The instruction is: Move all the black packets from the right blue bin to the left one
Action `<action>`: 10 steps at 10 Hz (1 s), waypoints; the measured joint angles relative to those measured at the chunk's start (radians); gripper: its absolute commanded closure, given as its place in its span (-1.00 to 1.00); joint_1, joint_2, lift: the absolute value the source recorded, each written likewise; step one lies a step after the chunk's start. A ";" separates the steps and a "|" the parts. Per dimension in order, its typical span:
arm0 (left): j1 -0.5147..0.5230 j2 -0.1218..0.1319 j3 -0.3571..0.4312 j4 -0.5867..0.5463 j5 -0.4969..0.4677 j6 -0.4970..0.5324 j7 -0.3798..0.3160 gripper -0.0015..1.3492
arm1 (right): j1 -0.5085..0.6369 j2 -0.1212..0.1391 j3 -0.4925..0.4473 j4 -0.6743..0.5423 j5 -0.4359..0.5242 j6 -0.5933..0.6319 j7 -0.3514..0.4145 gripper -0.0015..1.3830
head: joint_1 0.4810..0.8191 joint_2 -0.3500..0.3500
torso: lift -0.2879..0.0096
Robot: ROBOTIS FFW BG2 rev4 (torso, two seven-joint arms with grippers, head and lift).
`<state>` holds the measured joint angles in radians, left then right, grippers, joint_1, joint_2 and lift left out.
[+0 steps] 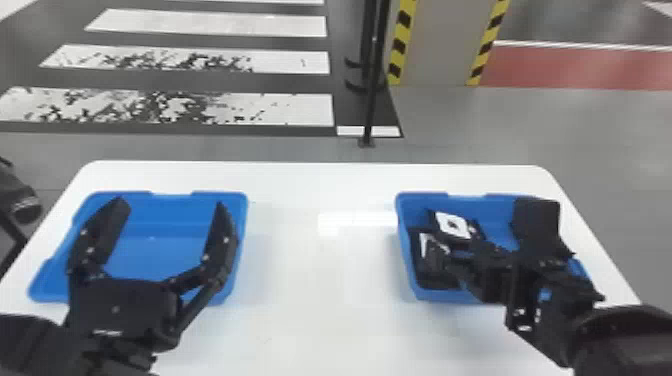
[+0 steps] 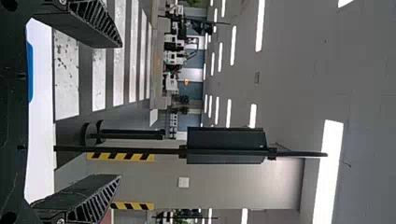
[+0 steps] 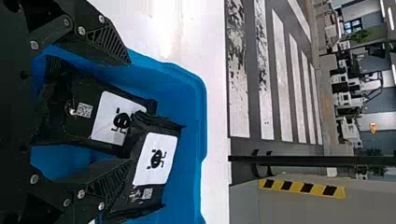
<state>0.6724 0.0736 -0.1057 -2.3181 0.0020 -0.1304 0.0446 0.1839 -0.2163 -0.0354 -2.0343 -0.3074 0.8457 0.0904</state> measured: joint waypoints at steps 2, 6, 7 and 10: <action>0.000 0.001 0.001 0.000 -0.002 -0.002 0.000 -0.96 | -0.014 0.000 0.005 0.030 0.009 0.004 -0.001 -0.54 | 0.27 -0.18 | -0.01; 0.001 0.002 0.000 0.002 -0.010 -0.006 0.000 -0.96 | -0.034 0.000 0.009 0.087 0.006 0.006 0.000 -0.54 | 0.27 -0.19 | -0.01; 0.001 0.003 0.000 0.002 -0.010 -0.008 0.000 -0.95 | -0.042 -0.001 0.013 0.101 0.005 0.004 0.000 -0.54 | 0.27 -0.19 | -0.01; 0.000 0.003 0.000 0.002 -0.013 -0.016 0.000 -0.95 | -0.070 -0.005 0.032 0.132 0.004 -0.009 0.001 -0.54 | 0.27 -0.17 | -0.01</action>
<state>0.6725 0.0766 -0.1058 -2.3156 -0.0113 -0.1467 0.0445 0.1140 -0.2217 -0.0032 -1.9027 -0.3037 0.8370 0.0913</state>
